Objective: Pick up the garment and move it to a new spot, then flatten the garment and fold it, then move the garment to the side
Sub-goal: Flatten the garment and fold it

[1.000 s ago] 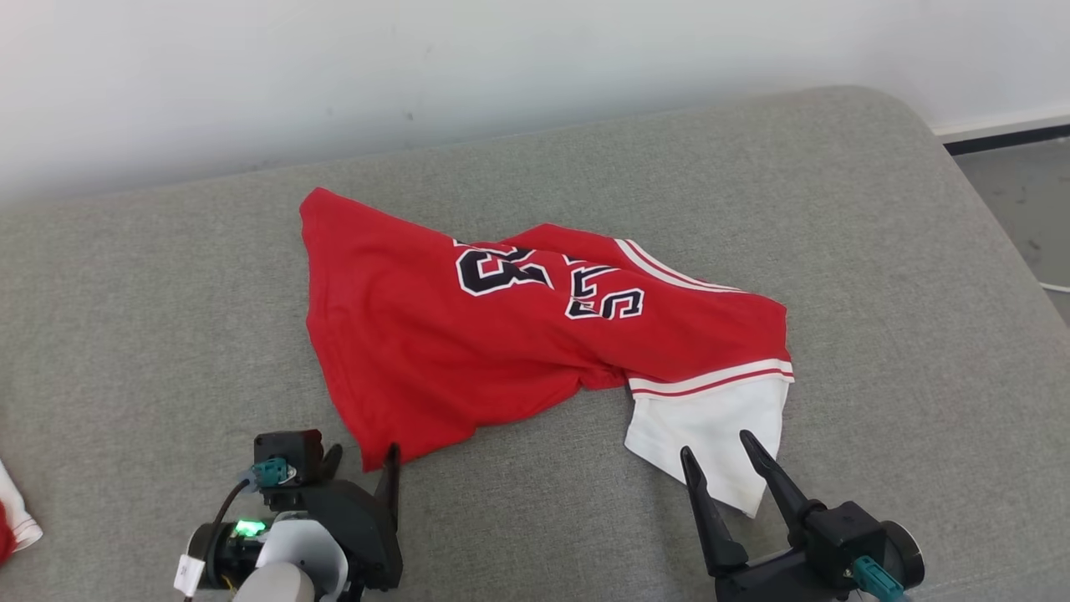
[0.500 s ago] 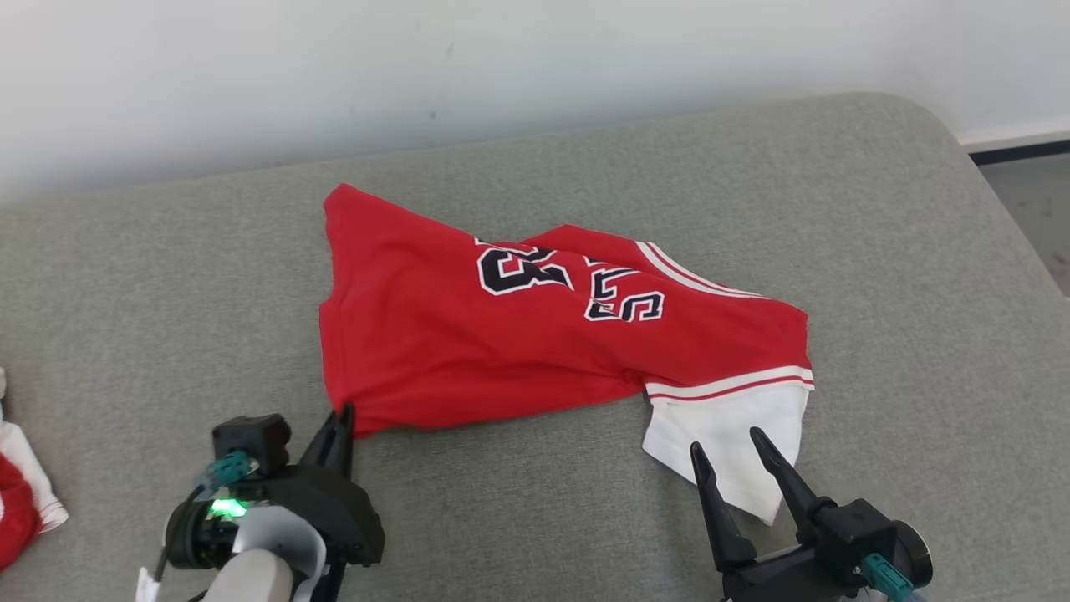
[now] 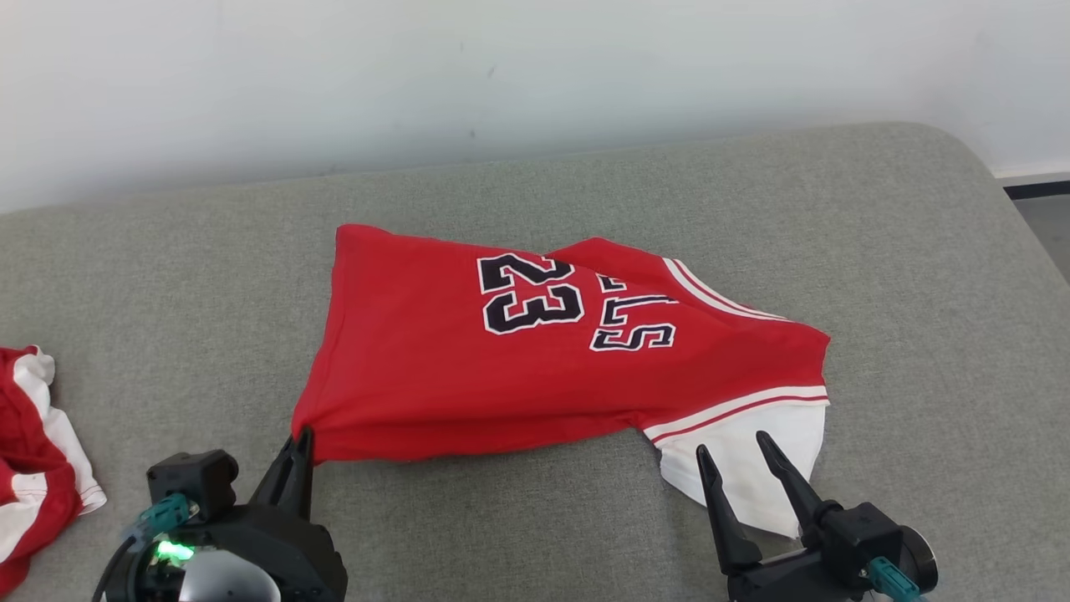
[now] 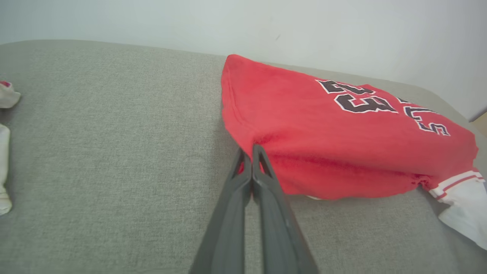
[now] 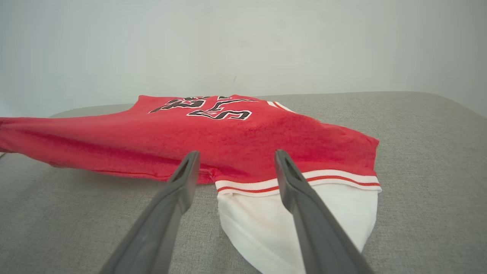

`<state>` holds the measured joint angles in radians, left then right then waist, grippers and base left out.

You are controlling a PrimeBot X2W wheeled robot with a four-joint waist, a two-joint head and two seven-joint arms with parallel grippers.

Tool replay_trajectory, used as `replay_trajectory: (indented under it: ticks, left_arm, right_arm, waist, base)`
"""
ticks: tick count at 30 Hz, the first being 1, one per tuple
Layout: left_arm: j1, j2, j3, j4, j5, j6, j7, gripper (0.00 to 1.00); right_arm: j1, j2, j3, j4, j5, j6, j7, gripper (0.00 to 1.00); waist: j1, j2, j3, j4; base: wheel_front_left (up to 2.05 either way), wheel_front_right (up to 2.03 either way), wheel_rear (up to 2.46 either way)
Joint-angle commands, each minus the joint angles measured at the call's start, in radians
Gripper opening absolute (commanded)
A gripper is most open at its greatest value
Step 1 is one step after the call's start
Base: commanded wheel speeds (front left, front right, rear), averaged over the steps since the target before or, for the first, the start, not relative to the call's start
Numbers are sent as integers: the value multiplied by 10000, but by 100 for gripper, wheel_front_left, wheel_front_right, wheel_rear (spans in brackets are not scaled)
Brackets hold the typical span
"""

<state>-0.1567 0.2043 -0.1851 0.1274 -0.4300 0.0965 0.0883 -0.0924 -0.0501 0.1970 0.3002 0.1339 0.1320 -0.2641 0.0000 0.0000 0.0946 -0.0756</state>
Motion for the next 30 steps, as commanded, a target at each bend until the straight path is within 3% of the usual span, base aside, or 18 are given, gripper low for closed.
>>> replay_trajectory:
  ticks: [1,6,16,17,18,30]
  left_arm:
    - [141,63,33,-202,40,90,88,0]
    - [-64,266,51,-103,214,257,257,0]
    - [-1545,312,41,3145,515,110,-1058,3]
    - [-1592,303,34,3351,539,106,-1189,21]
    - [-1619,290,43,3498,560,125,-1345,100]
    - [-613,-304,66,3568,485,41,-3355,100]
  right_arm:
    - [84,-3,-38,-28,35,-26,-5,100]
    - [7,-3,-37,-58,9,-26,-5,100]
    - [-250,-3,42,-9,-127,-26,-5,100]
    - [-237,-1,17,-10,-136,-26,-5,100]
    - [-222,-1,-16,-7,-154,-26,-5,100]
    - [236,-6,-469,56,-153,-26,-5,100]
  waist:
    - [0,0,22,-17]
    - [0,0,144,-118]
    - [0,0,397,-560]
    - [0,0,399,-558]
    - [0,0,391,-550]
    - [0,0,-333,10]
  base:
    - [0,0,0]
    - [0,0,0]
    - [0,0,0]
    - [0,0,0]
    - [0,0,0]
    - [0,0,0]
